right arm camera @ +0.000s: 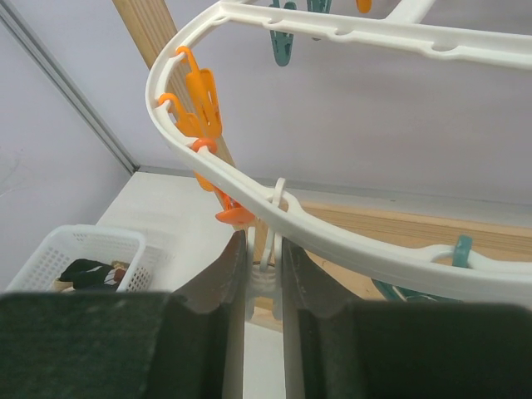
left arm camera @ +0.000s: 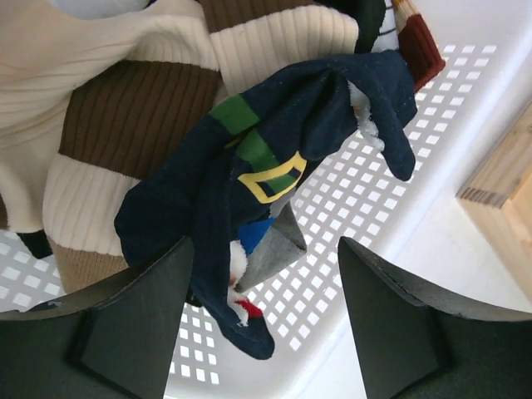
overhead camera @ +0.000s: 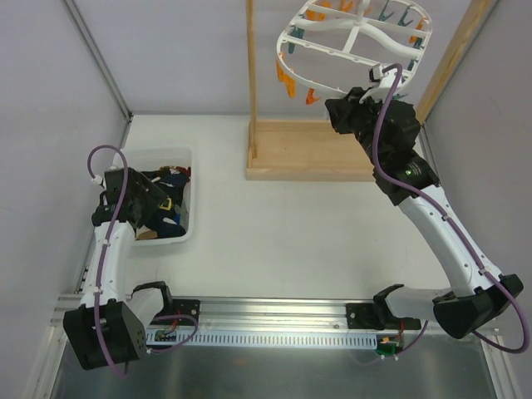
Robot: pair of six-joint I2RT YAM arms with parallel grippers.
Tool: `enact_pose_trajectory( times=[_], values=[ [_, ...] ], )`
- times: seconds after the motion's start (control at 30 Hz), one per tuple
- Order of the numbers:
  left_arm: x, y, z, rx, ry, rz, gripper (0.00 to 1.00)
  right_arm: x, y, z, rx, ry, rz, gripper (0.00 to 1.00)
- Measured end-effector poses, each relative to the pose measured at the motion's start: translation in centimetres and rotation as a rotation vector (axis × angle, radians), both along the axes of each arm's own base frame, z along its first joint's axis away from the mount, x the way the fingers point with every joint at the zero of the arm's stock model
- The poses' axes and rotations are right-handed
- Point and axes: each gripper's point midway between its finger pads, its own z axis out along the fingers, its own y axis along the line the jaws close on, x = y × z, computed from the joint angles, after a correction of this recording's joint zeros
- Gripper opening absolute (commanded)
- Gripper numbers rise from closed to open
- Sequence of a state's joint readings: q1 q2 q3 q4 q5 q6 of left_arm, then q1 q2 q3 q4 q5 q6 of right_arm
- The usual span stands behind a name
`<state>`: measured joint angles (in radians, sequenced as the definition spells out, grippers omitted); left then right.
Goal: Clip the socks to the hanger
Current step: Pick up the sock from the bin.
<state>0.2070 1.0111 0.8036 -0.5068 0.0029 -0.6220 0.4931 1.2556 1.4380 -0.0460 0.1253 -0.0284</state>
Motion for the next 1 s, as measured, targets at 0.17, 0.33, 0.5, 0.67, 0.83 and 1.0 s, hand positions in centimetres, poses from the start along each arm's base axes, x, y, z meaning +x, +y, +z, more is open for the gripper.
enact_pose_trajectory(
  times=[0.17, 0.33, 0.5, 0.67, 0.83, 1.0],
  values=[
    [-1.5, -0.2, -0.8, -0.037, -0.009, 0.065, 0.69, 0.0, 0.0, -0.2, -0.008, 0.007, 0.0, 0.01],
    [-2.7, -0.7, -2.9, -0.094, 0.033, 0.119, 0.65, -0.2, -0.2, -0.2, -0.017, 0.006, -0.002, 0.01],
    [-2.3, -1.1, -2.9, -0.119, 0.023, 0.113, 0.61, -0.4, -0.4, 0.1, -0.016, -0.001, -0.005, 0.01],
    [-2.1, -1.6, -3.4, -0.146, 0.028, 0.104, 0.61, -0.4, -0.5, 0.1, -0.015, -0.002, -0.005, 0.01],
    [-2.5, -1.8, -4.2, -0.168, 0.047, 0.118, 0.32, -0.4, -0.5, 0.1, -0.015, -0.002, -0.005, 0.01],
    [-2.4, -1.8, -4.1, -0.161, 0.042, 0.11, 0.09, -0.4, -0.5, 0.1, -0.014, -0.001, -0.006, 0.01]
  ],
)
